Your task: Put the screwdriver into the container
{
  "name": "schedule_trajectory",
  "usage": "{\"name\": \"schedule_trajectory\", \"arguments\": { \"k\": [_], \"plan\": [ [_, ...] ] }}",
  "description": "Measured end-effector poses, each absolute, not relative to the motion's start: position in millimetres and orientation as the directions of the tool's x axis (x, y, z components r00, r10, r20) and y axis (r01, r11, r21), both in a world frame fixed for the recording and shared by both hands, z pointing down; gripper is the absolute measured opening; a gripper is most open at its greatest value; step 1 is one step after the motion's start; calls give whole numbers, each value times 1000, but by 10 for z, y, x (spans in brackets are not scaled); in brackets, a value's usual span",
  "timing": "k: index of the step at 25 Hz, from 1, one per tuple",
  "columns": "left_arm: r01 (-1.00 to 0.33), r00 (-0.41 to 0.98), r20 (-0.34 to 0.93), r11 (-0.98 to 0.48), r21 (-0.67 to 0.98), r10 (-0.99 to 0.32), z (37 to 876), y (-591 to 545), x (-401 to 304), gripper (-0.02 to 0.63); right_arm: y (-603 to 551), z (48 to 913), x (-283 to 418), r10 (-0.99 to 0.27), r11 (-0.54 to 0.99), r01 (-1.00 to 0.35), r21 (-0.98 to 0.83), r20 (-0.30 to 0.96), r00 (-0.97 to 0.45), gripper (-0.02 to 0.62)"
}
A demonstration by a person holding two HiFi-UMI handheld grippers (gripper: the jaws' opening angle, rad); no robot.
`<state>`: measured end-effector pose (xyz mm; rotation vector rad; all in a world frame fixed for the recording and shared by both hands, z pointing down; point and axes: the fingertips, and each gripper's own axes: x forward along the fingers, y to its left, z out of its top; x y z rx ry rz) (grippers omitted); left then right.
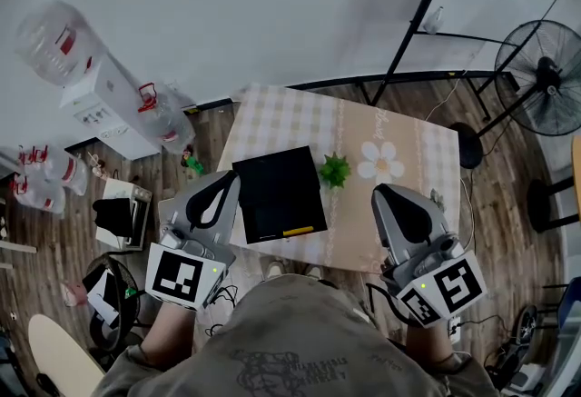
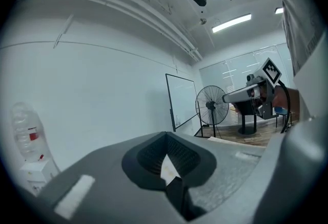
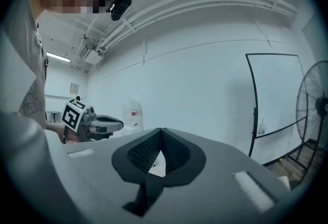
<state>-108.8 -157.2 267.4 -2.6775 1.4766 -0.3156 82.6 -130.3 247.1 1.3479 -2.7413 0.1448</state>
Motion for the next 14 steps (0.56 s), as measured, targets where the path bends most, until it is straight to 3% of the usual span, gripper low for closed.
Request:
{"name": "schedule_trajectory", "arguments": {
  "k": [14],
  "plan": [
    [-813,531,151,-551,-189,-834,2688,-1539,-1020,0,-1312,2606,786,-777,612,-789,-58,144,-613,28]
  ]
}}
